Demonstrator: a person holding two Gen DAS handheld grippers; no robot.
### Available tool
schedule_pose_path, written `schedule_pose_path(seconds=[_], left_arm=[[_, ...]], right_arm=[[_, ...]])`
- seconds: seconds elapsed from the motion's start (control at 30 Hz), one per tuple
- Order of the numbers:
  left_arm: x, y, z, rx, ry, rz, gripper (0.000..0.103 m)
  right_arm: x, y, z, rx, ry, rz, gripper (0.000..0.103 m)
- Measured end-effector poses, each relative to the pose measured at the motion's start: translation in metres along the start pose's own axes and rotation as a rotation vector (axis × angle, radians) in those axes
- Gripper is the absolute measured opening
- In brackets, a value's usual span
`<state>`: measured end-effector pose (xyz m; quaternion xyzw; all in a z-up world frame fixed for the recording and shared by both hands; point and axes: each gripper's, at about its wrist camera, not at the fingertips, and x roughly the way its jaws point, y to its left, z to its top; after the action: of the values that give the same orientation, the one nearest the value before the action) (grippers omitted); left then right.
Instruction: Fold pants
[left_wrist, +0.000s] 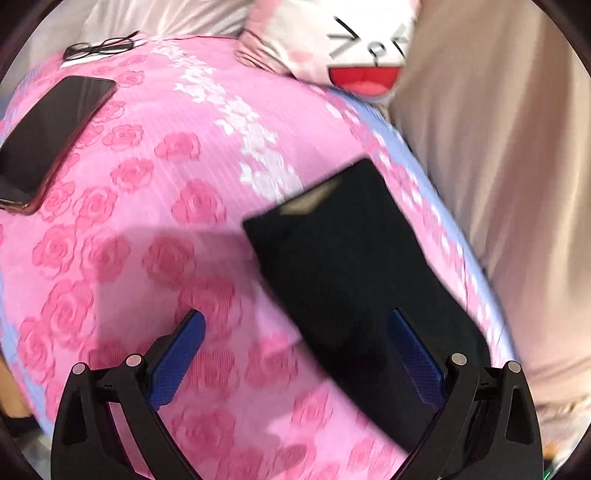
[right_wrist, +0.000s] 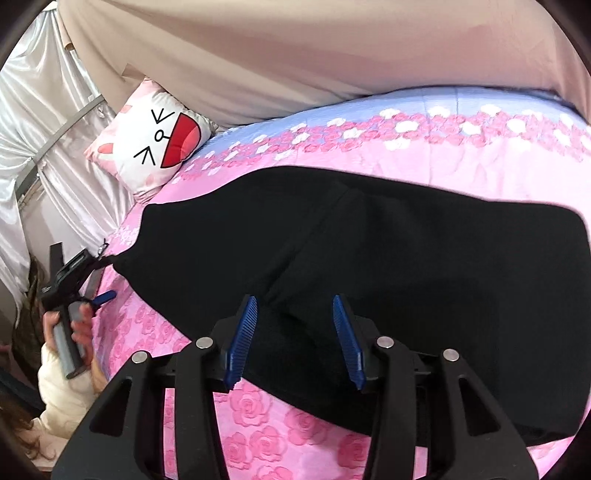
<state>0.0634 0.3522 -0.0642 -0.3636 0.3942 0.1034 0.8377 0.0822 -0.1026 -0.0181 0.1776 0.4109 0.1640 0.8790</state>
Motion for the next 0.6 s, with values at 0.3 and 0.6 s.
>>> schedule_pose_path(seconds=[0.3, 0.6], left_arm=[[0.031, -0.025, 0.019, 0.063, -0.055, 0.068, 0.068], [-0.014, -0.114, -0.001, 0.275, -0.15, -0.004, 0.013]], right_arm=[[-0.018, -0.014, -0.016, 0.046, -0.043, -0.034, 0.044], [-0.072, -0.065, -0.032, 0.169, -0.18, -0.118, 0.062]])
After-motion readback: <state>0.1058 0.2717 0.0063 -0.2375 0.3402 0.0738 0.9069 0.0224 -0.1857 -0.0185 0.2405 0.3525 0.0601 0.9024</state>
